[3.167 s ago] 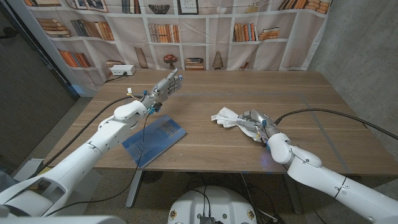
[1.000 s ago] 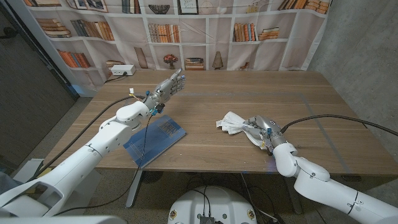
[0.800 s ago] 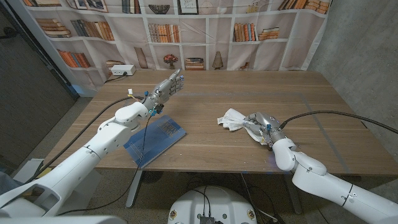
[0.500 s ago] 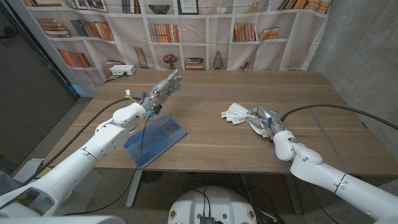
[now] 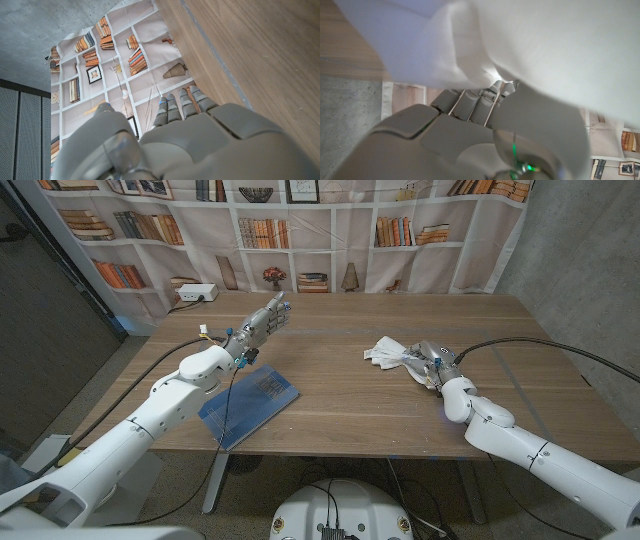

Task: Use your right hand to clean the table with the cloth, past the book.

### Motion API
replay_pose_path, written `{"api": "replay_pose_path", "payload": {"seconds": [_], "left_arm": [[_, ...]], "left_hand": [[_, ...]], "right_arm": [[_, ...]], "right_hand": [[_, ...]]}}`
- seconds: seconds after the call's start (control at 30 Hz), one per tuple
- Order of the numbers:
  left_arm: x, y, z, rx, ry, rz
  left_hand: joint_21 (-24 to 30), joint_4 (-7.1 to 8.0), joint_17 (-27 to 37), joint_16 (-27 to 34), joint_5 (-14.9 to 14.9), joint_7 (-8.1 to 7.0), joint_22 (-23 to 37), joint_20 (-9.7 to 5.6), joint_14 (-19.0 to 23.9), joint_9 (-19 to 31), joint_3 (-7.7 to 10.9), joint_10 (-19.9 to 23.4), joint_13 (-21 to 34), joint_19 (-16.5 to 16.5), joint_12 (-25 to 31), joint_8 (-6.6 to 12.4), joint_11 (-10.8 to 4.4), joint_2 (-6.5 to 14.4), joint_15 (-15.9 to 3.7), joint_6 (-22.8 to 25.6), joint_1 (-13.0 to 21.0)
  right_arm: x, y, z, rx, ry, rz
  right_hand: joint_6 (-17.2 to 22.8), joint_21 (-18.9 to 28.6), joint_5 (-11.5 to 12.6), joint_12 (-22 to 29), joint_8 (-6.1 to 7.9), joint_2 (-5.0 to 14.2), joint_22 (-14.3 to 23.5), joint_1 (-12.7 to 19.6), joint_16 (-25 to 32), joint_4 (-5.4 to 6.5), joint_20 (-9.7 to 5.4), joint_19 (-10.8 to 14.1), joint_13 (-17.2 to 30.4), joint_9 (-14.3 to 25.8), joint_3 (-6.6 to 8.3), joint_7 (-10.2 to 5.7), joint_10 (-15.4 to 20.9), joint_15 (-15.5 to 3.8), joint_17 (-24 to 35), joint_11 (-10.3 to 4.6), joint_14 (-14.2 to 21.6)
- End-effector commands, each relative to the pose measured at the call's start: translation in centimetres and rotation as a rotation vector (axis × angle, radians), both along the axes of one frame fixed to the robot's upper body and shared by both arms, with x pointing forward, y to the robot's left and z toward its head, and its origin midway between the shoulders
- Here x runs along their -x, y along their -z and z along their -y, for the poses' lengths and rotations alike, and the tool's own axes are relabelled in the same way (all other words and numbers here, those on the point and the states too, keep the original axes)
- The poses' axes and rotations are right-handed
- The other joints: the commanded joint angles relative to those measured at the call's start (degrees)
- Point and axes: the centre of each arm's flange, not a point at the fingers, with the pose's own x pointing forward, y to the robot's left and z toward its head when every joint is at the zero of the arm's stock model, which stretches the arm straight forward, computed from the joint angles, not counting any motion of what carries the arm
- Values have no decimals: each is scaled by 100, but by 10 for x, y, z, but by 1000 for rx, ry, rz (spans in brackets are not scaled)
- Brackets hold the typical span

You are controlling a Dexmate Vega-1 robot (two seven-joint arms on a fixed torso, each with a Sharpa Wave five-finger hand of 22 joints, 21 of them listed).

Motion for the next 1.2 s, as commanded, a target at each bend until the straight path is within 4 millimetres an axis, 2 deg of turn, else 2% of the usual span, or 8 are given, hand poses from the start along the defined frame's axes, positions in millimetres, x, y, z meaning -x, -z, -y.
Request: {"api": "replay_pose_path", "payload": {"seconds": [0.03,0.33,0.77,0.9,1.2], "left_arm": [[-4,-1,5,-4,11,-5],[-10,-5,14,-27,32,-2],[-15,-8,22,-46,59,-3],[-13,-6,21,-37,53,-4],[-10,1,19,-28,45,-14]], "left_hand": [[-13,3,13,4,-21,-7,30,15,32,13,-15,56,20,4,-15,-16,0,17,-12,22,50],[-14,4,13,3,-25,-8,31,19,33,13,-18,63,20,4,-14,-16,-7,20,-23,27,54],[-15,7,14,4,-29,-2,31,21,41,13,-21,62,20,6,-16,-18,-6,22,-14,27,58],[-16,7,14,4,-30,-6,31,22,42,13,-22,63,20,4,-17,-17,-9,23,-17,30,60],[-17,9,14,3,-32,-2,31,22,42,13,-24,64,20,5,-18,-16,-6,26,-19,39,65]], "right_arm": [[28,13,-11,-48,-55,4],[63,27,-23,-80,-92,19],[93,42,-32,-113,-124,10],[91,46,-33,-120,-132,3],[65,39,-21,-101,-105,2]], "right_hand": [[-2,46,10,28,48,47,6,-14,-9,-17,-783,-23,24,18,47,-19,53,-304,32,-4,1],[6,60,9,24,51,46,6,-16,-2,-20,-783,-30,24,18,54,-12,38,-303,35,-7,5],[-10,78,8,32,46,46,6,-23,2,-20,-784,-34,24,19,62,-13,49,-301,36,-15,6],[2,83,8,35,51,43,5,-26,3,-21,-783,-38,24,19,64,-10,56,-301,36,-7,6],[-7,95,8,34,47,39,3,-28,5,-24,-782,-46,24,19,71,-15,49,-303,36,-6,4]]}}
